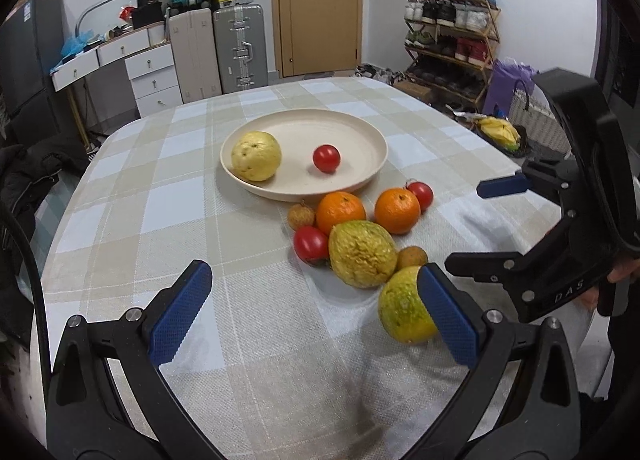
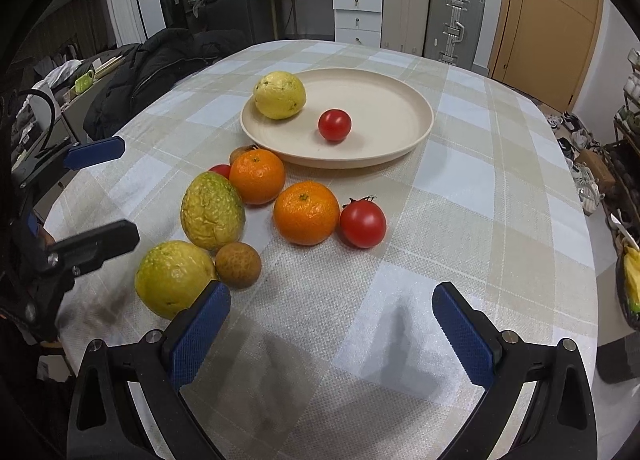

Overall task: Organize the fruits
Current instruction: 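Withdraw both grippers from the plate back toward the fruit cluster, then grasp a green-yellow pomelo with the left gripper while the right gripper grasps the brown kiwi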

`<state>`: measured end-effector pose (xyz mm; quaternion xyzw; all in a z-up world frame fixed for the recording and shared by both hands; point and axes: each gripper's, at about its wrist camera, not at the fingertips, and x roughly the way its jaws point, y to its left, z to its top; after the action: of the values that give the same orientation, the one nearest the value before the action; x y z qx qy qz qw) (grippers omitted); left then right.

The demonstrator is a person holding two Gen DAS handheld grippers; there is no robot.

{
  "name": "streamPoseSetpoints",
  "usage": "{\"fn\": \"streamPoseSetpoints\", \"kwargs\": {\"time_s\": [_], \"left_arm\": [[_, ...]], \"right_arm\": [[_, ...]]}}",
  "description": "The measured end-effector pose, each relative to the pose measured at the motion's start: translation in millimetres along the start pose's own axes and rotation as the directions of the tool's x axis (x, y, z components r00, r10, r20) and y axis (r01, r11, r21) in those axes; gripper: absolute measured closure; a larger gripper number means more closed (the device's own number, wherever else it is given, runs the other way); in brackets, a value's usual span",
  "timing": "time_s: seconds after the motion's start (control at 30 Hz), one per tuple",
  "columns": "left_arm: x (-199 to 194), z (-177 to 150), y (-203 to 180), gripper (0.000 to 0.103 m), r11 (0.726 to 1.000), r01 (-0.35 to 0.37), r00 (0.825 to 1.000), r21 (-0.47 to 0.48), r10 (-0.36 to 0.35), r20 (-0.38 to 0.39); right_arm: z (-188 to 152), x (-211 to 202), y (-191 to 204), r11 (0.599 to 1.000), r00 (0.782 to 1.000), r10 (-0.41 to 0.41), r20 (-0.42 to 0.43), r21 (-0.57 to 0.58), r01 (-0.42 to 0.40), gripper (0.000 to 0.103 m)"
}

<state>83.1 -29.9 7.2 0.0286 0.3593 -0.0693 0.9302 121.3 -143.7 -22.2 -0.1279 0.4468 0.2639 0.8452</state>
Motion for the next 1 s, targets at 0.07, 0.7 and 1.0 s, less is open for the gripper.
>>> {"fn": "streamPoseSetpoints", "kwargs": {"time_s": [0.07,0.7,1.0], "left_arm": [[2,-2,-5,0.001,1.0,0.01,1.0,0.019,-0.01,-0.011],[28,-18,-24,0.003,0.991,0.13,0.982,0.011,-0.127,-0.138],[34,-23,-30,0.029,0.984,0.177,0.973,0.014,-0.172,-0.156]], "right_arm": [[-1,2,1,1.0,1.0,0.006,-0.013,-0.003,-0.007,0.0],[-3,10,-4,1.0,0.999,-0.012,-0.034,0.019,0.012,0.0],[-3,10,-6,0.999,0.999,-0.016,-0.03,0.032,0.017,0.0]]}}
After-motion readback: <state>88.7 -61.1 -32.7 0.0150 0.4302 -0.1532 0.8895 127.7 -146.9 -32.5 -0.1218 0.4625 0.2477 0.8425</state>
